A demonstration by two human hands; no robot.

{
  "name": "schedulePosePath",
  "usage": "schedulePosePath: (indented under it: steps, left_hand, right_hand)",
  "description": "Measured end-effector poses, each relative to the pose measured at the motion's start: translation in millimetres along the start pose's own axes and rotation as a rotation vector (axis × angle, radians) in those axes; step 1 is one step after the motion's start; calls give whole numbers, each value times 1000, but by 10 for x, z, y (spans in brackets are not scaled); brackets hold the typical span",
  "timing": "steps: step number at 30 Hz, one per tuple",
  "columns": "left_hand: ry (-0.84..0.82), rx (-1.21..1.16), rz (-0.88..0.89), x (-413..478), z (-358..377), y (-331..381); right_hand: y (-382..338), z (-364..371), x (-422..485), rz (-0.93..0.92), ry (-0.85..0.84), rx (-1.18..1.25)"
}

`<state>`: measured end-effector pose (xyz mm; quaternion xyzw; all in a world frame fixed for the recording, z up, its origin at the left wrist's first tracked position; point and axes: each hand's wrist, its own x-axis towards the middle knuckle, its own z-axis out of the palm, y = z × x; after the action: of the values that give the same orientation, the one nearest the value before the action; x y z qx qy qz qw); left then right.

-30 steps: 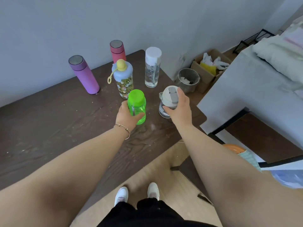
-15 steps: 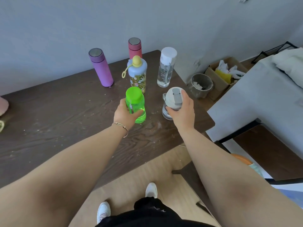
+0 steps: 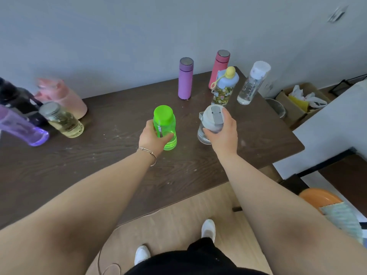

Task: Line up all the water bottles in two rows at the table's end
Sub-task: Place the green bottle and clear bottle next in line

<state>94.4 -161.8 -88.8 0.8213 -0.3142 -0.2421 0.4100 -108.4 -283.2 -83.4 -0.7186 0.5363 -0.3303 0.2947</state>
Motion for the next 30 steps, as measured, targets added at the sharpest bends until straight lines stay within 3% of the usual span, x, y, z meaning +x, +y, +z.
schedulePosePath:
  steps: [14, 30]
  left_hand:
    - [162, -33, -100, -286, -2006, -1301]
    - [485, -42, -359, -368, -2934, -2157]
  right_hand:
    - [-1422, 1418, -1263, -40, -146, 93]
    - [-2148, 2553, -1415, -288, -512, 94]
